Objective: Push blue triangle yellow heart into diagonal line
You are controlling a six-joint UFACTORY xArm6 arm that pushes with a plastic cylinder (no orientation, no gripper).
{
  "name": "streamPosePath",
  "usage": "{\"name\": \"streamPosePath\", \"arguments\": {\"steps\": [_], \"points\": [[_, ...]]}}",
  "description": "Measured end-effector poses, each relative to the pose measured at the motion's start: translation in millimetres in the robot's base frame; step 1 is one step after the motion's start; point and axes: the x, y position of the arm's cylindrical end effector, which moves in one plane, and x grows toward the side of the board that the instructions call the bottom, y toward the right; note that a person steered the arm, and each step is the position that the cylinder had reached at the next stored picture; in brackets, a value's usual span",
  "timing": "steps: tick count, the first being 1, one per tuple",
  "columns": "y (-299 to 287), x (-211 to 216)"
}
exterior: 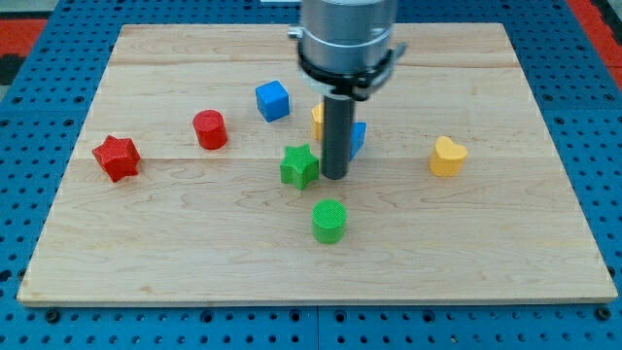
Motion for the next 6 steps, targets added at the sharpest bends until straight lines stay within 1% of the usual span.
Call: {"name": "streamPosePath", "arguments": {"steps": [1, 2, 3, 4, 5, 6], "points": [[-53.8, -0.7], [-41.2, -0.7], [14.5, -1.7], [99.6, -28.7], [104.2, -33.1], [104.3, -73.3]]}}
